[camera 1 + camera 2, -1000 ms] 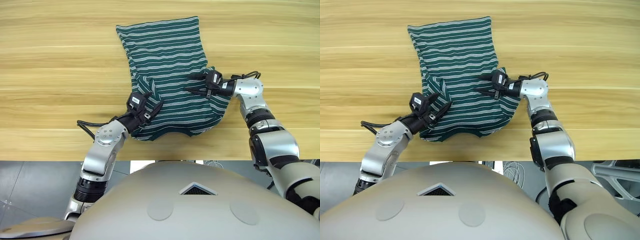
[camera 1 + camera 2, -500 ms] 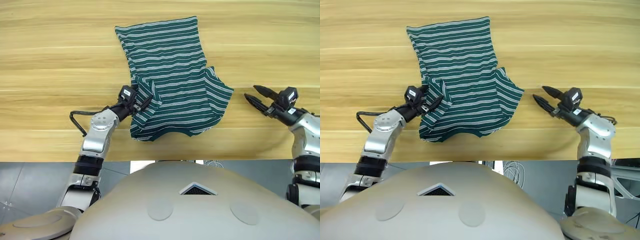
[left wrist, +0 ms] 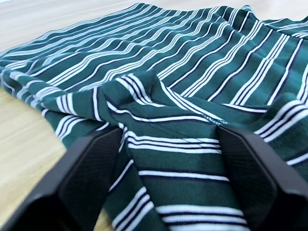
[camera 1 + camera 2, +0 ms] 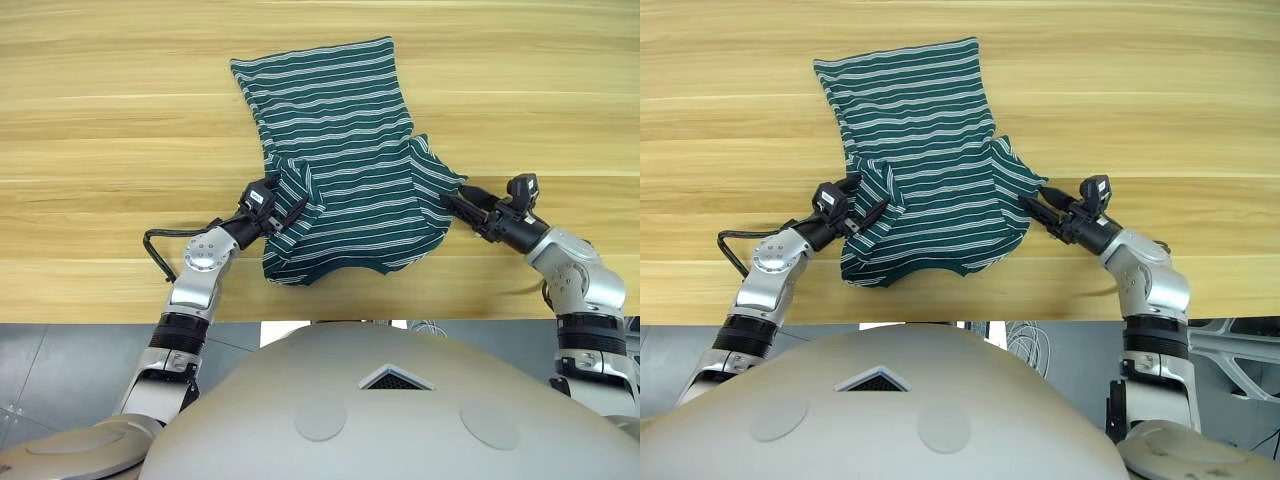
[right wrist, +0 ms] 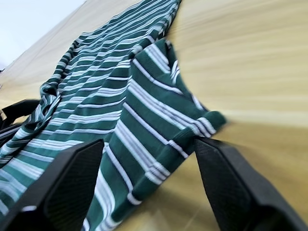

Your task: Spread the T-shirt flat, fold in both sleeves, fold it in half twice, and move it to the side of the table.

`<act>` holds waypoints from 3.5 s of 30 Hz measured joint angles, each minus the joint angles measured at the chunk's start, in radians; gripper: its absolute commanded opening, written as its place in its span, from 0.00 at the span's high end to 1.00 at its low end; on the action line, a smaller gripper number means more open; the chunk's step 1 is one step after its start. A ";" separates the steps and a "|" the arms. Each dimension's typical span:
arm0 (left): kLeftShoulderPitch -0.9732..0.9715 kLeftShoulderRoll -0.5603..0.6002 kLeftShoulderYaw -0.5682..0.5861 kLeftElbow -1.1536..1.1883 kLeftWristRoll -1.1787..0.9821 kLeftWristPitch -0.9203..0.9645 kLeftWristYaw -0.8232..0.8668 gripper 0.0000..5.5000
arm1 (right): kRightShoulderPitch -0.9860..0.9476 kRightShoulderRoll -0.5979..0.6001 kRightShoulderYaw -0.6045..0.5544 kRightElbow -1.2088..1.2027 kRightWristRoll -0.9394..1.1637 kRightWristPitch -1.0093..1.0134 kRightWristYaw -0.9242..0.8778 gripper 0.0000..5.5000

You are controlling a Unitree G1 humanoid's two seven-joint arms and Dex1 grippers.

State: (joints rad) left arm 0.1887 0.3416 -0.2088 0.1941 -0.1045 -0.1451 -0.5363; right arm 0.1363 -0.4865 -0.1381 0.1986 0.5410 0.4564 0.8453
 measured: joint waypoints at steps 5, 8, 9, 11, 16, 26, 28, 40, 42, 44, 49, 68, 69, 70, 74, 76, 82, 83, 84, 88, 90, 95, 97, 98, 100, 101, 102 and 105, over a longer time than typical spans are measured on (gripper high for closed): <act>-0.008 0.000 0.001 0.015 0.000 -0.014 0.001 0.36 | -0.041 0.010 0.015 0.026 -0.070 -0.039 -0.062 0.57; -0.017 0.000 0.005 0.022 0.000 -0.014 0.001 0.36 | -0.041 0.011 0.029 0.024 -0.088 -0.055 -0.070 0.68; -0.019 0.000 0.005 0.023 0.000 -0.014 0.001 0.36 | -0.041 0.011 0.030 0.023 -0.104 -0.064 -0.071 0.71; -0.019 0.000 0.005 0.022 0.000 -0.014 0.001 0.36 | -0.035 0.010 0.036 0.014 -0.114 -0.070 -0.070 0.78; -0.019 -0.001 0.005 0.022 0.000 -0.014 0.002 0.36 | -0.017 0.009 0.044 -0.013 -0.149 -0.076 -0.073 0.95; -0.042 -0.006 0.006 0.049 0.000 -0.020 0.002 0.36 | -0.014 0.020 0.045 -0.096 -0.183 -0.159 -0.072 1.00; -0.047 -0.007 0.006 0.056 0.000 -0.023 0.002 0.36 | -0.006 0.019 0.053 -0.136 -0.191 -0.180 -0.068 1.00; -0.066 -0.019 0.005 0.076 0.019 -0.038 0.005 0.36 | 0.060 0.030 0.292 -0.336 -0.322 -0.204 -0.064 1.00; -0.070 -0.024 0.004 0.078 0.026 -0.039 0.007 0.36 | 0.054 0.031 0.326 -0.327 -0.366 -0.206 -0.082 1.00; -0.076 -0.028 0.001 0.083 0.034 -0.041 0.008 0.36 | 0.047 0.031 0.343 -0.309 -0.392 -0.210 -0.092 1.00; -0.086 -0.032 -0.005 0.098 0.039 -0.053 0.012 0.36 | 0.033 0.020 0.357 -0.280 -0.421 -0.223 -0.079 0.90; -0.008 0.083 0.208 -0.105 -0.119 -0.233 -0.095 0.33 | -0.133 -0.141 0.158 0.070 -0.357 -0.831 0.176 0.45; 0.009 0.115 0.216 -0.105 -0.094 -0.263 -0.108 0.31 | -0.162 -0.157 0.160 0.158 -0.391 -0.903 0.182 0.42; 0.042 0.166 0.229 -0.102 -0.059 -0.300 -0.126 0.28 | -0.189 -0.185 0.165 0.253 -0.431 -0.974 0.188 0.39; 0.248 0.348 0.344 -0.026 0.043 -0.480 -0.157 0.22 | -0.284 -0.233 0.252 0.548 -0.630 -1.274 0.133 0.32; 0.317 0.384 0.368 0.006 0.073 -0.522 -0.160 0.22 | -0.307 -0.231 0.278 0.639 -0.623 -1.374 0.171 0.32; 0.375 0.426 0.344 0.040 0.114 -0.547 -0.195 0.22 | -0.346 -0.227 0.313 0.760 -0.442 -1.373 0.500 0.32; 0.378 0.430 0.338 0.039 0.112 -0.547 -0.198 0.21 | -0.335 -0.220 0.320 0.753 -0.391 -1.324 0.601 0.29; 0.379 0.433 0.333 0.037 0.107 -0.548 -0.204 0.21 | -0.325 -0.209 0.329 0.747 -0.353 -1.280 0.676 0.26; 0.367 0.437 0.298 0.010 0.096 -0.542 -0.234 0.21 | -0.324 -0.192 0.364 0.746 -0.313 -1.211 0.763 0.20; 0.343 0.437 0.280 0.001 0.109 -0.535 -0.238 0.21 | -0.334 -0.158 0.358 0.758 -0.316 -1.239 0.749 0.20; 0.307 0.438 0.246 -0.008 0.118 -0.521 -0.240 0.21 | -0.375 -0.083 0.347 0.779 -0.367 -1.326 0.637 0.20; 0.295 0.438 0.233 -0.009 0.118 -0.517 -0.240 0.21 | -0.386 -0.054 0.348 0.783 -0.390 -1.359 0.597 0.20; 0.287 0.438 0.226 -0.009 0.118 -0.516 -0.241 0.21 | -0.388 -0.050 0.352 0.785 -0.394 -1.371 0.583 0.20; 0.277 0.439 0.216 -0.009 0.119 -0.514 -0.242 0.21 | -0.395 -0.047 0.357 0.788 -0.405 -1.389 0.570 0.20; 0.272 0.440 0.211 -0.009 0.119 -0.514 -0.243 0.21 | -0.401 -0.043 0.360 0.787 -0.418 -1.401 0.561 0.20; 0.267 0.441 0.209 -0.009 0.118 -0.513 -0.244 0.21 | -0.404 -0.040 0.365 0.787 -0.423 -1.407 0.555 0.20; 0.254 0.446 0.196 -0.009 0.119 -0.507 -0.251 0.21 | -0.416 -0.024 0.380 0.794 -0.457 -1.437 0.492 0.23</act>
State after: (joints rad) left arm 0.4430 0.7874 -0.0129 0.1850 0.0143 -0.6519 -0.7871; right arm -0.2795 -0.5101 0.2424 0.9925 0.0844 -0.9802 1.3369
